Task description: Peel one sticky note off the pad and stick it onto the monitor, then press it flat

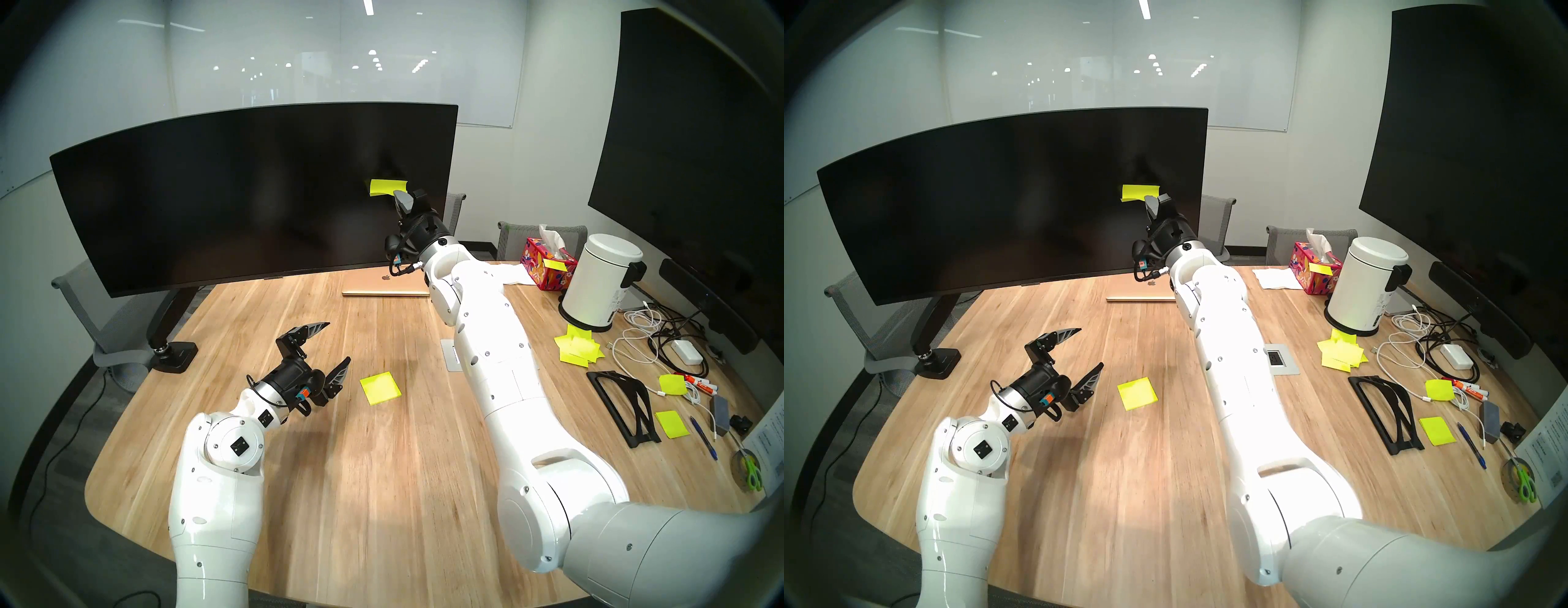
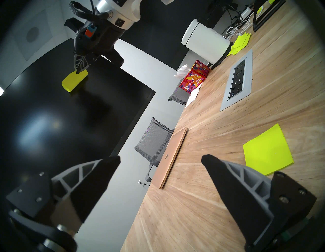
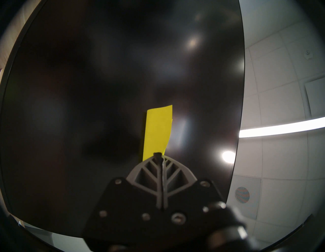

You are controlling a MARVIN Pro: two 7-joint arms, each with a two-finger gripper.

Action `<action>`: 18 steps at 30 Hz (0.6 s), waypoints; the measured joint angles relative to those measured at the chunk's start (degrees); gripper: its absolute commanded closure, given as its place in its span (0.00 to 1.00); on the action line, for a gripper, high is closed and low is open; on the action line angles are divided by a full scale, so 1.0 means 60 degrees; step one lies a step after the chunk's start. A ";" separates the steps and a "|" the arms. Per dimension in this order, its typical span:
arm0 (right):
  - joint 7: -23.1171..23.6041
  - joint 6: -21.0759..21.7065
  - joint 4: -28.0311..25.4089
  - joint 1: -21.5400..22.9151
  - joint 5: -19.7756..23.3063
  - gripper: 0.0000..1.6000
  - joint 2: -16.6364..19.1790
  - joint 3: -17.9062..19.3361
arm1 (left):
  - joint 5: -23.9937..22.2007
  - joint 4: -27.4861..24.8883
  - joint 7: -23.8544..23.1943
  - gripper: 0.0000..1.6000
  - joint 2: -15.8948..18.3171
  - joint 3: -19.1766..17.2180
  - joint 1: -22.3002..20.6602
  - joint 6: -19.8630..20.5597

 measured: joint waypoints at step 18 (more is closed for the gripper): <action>0.0054 0.0002 -0.0005 -0.0036 0.0077 1.00 -0.0054 0.0010 | 0.0000 0.0000 -0.0001 0.00 -0.0004 -0.0002 0.0000 0.0000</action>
